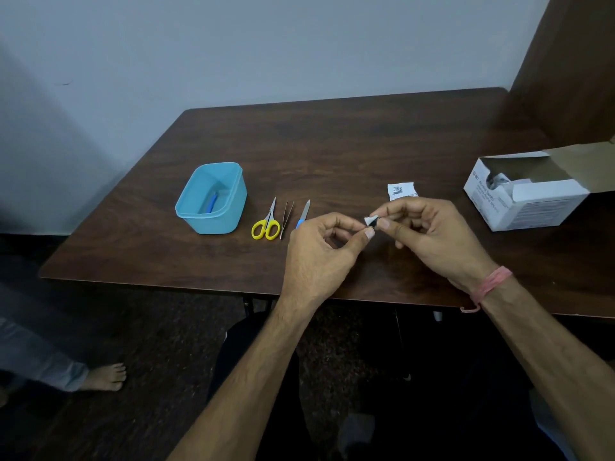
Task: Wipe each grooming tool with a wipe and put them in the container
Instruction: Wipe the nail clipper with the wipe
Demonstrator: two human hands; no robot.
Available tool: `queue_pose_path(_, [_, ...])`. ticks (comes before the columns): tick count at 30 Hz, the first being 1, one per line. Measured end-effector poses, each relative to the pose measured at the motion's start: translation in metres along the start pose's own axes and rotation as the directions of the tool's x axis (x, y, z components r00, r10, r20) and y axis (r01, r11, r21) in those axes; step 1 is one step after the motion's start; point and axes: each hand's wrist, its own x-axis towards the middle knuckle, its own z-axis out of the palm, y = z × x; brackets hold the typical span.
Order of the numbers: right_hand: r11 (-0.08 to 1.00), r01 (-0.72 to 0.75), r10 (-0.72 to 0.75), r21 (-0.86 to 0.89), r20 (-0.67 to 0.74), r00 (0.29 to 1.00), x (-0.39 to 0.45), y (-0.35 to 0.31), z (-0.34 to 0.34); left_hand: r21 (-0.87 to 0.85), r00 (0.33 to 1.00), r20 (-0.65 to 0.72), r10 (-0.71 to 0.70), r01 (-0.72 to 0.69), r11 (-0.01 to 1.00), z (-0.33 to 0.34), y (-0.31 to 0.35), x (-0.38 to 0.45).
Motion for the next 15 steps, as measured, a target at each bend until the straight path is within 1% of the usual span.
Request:
queue_pose_path(1, [1.0,0.0,0.001,0.015,-0.02,1.0,0.0,-0.001,0.001,-0.002,1.0,-0.004,-0.003,0.003,1.0,0.0,0.0,0.0])
queue_pose_path(4, [0.993,0.008,0.009,0.121,-0.139,0.99,-0.001,-0.002,-0.004,-0.023,1.0,-0.019,-0.02,0.019,1.0,0.0,0.0,0.001])
queue_pose_path(6, [0.991,0.019,0.002,0.131,-0.158,0.987,-0.002,-0.003,-0.004,-0.026,0.999,-0.025,-0.028,0.027,0.999,0.0,0.001,0.001])
queue_pose_path(8, [0.997,0.028,-0.019,0.075,-0.115,0.993,-0.003,-0.004,0.001,-0.017,0.999,-0.024,-0.028,0.027,0.999,0.0,0.001,0.001])
queue_pose_path(10, [1.0,0.027,-0.028,-0.012,-0.104,0.994,-0.004,-0.004,0.007,-0.015,1.0,-0.019,-0.024,0.023,1.0,0.0,0.002,0.0])
queue_pose_path(13, [0.989,0.018,-0.046,-0.149,-0.187,0.981,-0.006,-0.001,0.008,-0.025,0.999,0.019,-0.029,0.029,0.999,-0.001,0.003,0.0])
queue_pose_path(15, [0.98,0.007,-0.057,-0.197,-0.253,0.966,-0.008,-0.002,0.008,-0.034,0.999,0.044,-0.022,0.024,0.999,0.0,0.004,0.0])
